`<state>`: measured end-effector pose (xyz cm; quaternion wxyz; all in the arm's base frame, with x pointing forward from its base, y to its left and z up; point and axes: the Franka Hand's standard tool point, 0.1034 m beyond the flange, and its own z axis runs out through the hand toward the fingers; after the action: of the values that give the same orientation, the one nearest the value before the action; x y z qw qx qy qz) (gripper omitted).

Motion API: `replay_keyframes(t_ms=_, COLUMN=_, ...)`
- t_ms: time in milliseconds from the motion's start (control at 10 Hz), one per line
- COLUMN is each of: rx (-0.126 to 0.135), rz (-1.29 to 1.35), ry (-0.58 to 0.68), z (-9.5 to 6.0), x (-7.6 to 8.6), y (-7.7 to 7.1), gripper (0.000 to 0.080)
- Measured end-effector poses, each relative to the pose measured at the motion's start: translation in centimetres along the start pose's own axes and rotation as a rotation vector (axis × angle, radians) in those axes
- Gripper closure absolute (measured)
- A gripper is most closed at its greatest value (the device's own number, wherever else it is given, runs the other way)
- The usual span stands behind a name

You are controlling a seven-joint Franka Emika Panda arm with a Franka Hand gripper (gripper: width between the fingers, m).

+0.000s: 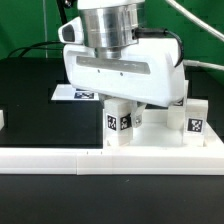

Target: Assemble square table

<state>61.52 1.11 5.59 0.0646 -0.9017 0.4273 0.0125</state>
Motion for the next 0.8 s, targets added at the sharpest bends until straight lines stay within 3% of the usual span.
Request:
replay_keyframes(t_ms=200, rx=0.003, rz=0.204, ry=0.003, z=-0.14, x=0.15, y=-0.10, gripper=0.0507)
replay_keyframes(t_ms=300, rx=0.002, rz=0.447, ry=0.012, z=-0.44, x=0.39, y=-0.21, gripper=0.0507)
replay_keyframes(t_ms=500, rx=-0.032, rz=0.819, ry=-0.032, z=-0.20, x=-0.36, y=0.02, gripper=0.0507)
replay_keyframes(t_ms=600, rx=-0.014, rz=0.998, ry=-0.074, z=-0.19, x=-0.18, y=-0.23, gripper=0.0507)
replay_keyframes(t_ms=800, rx=-0.006, rz=1.067, ry=-0.076, z=-0.11, x=-0.09, y=-0.29, gripper=0.0506)
